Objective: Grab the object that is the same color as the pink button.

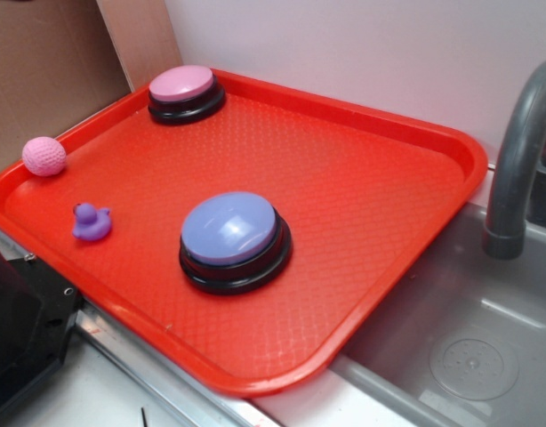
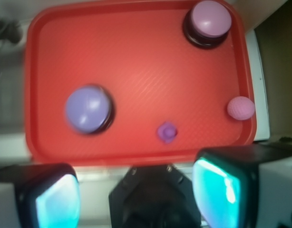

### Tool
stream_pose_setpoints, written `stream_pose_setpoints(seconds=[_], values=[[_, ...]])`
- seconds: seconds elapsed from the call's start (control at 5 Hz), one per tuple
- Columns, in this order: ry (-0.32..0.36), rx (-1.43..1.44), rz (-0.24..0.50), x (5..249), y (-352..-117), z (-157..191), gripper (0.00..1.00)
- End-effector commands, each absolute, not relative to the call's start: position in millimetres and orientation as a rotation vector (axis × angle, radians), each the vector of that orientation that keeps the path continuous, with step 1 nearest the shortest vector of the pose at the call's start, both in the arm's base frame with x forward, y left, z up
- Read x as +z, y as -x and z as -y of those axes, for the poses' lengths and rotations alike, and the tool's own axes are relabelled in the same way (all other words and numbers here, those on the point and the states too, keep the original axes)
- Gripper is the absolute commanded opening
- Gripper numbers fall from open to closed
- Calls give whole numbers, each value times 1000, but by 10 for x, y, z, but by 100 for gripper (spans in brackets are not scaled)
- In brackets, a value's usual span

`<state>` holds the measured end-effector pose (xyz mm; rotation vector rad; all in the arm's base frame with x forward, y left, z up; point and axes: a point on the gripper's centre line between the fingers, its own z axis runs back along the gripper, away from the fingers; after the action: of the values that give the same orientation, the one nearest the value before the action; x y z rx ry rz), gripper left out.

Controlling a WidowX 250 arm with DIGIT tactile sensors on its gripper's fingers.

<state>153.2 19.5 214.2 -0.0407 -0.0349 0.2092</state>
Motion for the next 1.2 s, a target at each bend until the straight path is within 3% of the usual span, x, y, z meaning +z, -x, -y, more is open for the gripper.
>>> stream_pose_setpoints(seconds=[0.0,0.2,0.6,0.8,1.0], values=[[5,533,100,1731,-1972,-731,100],[-36,781,156,1416,-1788,-1036,100],[-45,1211,117,1110,-1429,-1361,100],[-106,1246,134,973,-1417,-1486,100],[-100,1290,168,794,-1377,-1621,100]])
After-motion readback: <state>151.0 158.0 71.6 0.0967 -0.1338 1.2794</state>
